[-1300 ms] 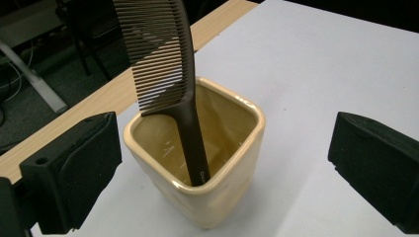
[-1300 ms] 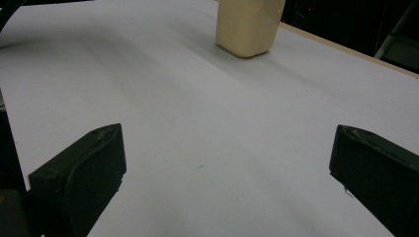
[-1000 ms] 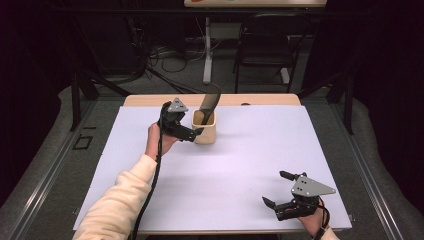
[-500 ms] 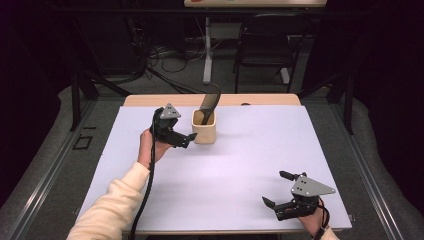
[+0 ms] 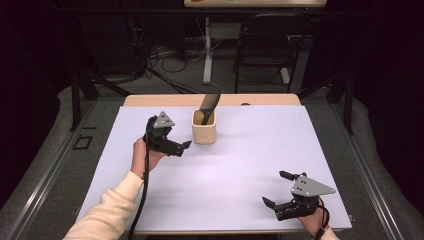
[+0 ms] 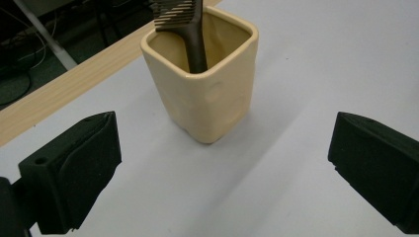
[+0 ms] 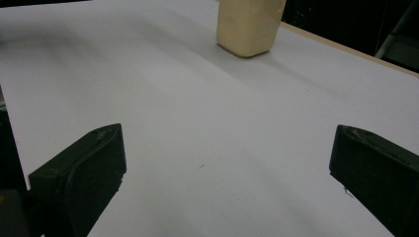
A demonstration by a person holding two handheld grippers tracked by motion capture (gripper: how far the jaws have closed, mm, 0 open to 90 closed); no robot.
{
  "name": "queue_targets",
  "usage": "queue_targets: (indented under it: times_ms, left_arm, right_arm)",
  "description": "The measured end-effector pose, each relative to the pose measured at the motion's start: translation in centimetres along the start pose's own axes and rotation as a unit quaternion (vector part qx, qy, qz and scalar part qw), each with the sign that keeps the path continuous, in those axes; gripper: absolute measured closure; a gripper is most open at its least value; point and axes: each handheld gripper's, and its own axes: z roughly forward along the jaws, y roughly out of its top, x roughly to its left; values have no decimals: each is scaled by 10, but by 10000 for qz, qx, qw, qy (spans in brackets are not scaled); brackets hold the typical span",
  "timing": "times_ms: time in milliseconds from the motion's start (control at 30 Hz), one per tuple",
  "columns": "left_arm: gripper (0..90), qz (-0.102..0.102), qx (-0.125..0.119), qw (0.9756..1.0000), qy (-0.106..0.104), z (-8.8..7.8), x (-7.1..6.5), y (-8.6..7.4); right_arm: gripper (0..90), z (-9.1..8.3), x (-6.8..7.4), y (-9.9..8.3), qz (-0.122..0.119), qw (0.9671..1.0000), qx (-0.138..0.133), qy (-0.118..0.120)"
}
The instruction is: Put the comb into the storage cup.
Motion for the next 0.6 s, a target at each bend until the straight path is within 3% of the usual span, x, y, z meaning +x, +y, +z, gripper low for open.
queue_targets:
  times_ms: [600]
  left_arm:
    - [0,-49,59,10000,13,-17,-6,-30]
  right_arm:
    - [4,0,0,0,-2,10000,13,-3]
